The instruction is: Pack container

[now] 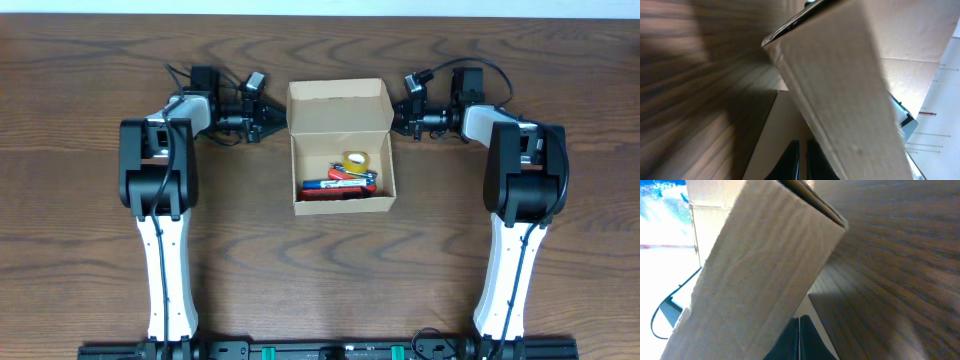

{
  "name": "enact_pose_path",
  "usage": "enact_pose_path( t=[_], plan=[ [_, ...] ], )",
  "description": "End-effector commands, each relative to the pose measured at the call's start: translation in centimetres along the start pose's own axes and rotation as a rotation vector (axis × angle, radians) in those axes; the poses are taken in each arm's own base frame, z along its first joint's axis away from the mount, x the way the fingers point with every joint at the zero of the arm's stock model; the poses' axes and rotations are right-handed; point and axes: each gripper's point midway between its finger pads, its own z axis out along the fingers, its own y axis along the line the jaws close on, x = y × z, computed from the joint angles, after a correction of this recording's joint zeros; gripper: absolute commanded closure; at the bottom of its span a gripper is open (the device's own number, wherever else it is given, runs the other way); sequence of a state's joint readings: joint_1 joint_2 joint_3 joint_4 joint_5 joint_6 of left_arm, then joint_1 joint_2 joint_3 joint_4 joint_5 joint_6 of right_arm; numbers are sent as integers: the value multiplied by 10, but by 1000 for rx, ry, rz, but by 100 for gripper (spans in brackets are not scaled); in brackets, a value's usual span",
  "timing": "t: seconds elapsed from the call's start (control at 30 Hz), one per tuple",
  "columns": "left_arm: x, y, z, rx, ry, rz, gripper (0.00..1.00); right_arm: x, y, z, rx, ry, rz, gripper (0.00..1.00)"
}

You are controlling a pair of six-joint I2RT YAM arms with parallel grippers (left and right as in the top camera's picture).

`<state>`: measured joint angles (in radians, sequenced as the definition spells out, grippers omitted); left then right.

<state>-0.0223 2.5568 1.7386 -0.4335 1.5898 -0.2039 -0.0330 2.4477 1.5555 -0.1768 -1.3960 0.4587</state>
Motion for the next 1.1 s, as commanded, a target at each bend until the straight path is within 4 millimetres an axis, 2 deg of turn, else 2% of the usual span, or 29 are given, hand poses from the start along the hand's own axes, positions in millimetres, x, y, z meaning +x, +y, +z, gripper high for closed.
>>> enact_pose_path(
  t=[0.0, 0.2, 0.33, 0.53, 0.77, 0.87, 0.93, 1.07],
  plan=[
    [-7, -5, 8, -7, 14, 15, 94, 7, -2, 5, -46, 33, 44, 99],
    [-10, -19, 14, -7, 25, 42, 94, 6, -2, 5, -46, 32, 35, 99],
    [-12, -40, 13, -19, 19, 118, 94, 2, 8, 4, -38, 22, 1, 98],
    [-14, -66, 12, -48, 3, 178, 94, -7, 43, 1, -10, -5, -85, 99],
    [-13, -88, 11, -62, -5, 231, 94, -7, 88, 1, 13, -19, -168, 98],
    [-7, -92, 10, -90, -6, 248, 94, 0, 95, 6, 36, -8, -175, 98],
    [2, -88, 8, -146, -4, 251, 94, 8, 93, 8, 91, -5, -173, 99],
    [31, -82, 3, -260, 47, 263, 94, 33, 85, 10, 250, 35, -195, 98]
  ],
)
